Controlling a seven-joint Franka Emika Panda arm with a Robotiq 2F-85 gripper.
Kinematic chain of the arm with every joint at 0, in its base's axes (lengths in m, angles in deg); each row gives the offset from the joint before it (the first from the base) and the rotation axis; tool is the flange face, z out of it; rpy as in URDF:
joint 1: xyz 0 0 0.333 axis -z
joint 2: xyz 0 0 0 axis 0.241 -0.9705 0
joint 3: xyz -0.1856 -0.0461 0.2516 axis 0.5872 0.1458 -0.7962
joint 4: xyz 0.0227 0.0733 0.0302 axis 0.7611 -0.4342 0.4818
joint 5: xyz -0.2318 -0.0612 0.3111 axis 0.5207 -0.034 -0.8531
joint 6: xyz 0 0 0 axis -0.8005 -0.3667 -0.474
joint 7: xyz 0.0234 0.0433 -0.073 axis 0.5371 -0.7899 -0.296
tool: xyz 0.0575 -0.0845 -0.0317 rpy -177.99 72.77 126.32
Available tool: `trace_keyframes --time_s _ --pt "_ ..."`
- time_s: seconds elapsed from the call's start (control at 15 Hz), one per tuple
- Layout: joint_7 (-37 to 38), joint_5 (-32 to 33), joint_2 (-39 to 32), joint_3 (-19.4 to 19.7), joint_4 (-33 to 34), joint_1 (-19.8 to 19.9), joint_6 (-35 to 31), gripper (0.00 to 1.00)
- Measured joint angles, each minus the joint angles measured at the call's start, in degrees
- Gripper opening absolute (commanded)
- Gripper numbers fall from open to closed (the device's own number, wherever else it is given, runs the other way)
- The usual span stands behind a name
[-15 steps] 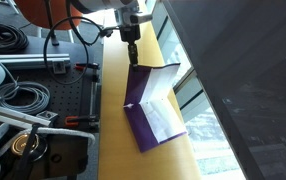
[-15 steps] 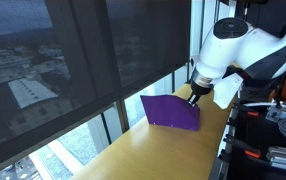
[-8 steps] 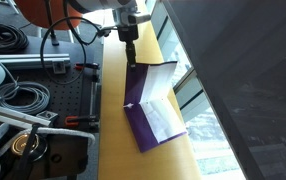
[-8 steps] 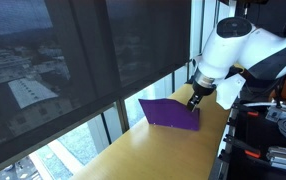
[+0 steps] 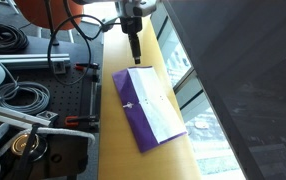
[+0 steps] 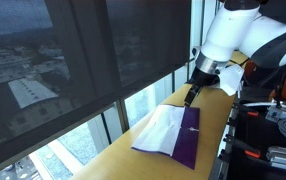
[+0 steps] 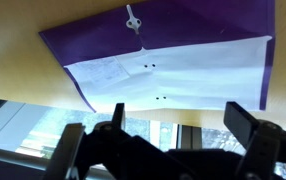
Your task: Open the purple file
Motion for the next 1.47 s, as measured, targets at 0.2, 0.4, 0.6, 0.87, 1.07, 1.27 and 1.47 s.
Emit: trace_keyframes --time_s 0.2,0.4,0.6,0.87,1.07,1.27,1.47 --pt "-11.8 -3.1 6.9 -0.8 -4.5 6.9 -2.1 1.00" --pt "-24.6 -9.5 15.7 -3.0 -10.4 14.2 -1.4 1.00" --pt "-37.8 -20.3 24.9 4.2 -12.6 9.0 6.2 1.00" --pt "-47.4 -26.3 33.2 9.4 -8.3 7.5 17.7 1.00" --pt "-56.0 -36.6 32.1 4.2 -5.9 12.8 18.9 1.00" --pt "-56.8 -37.9 30.2 2.3 -5.5 13.8 18.9 1.00" --pt "-56.8 -37.9 29.7 2.2 -5.5 13.8 18.9 1.00"
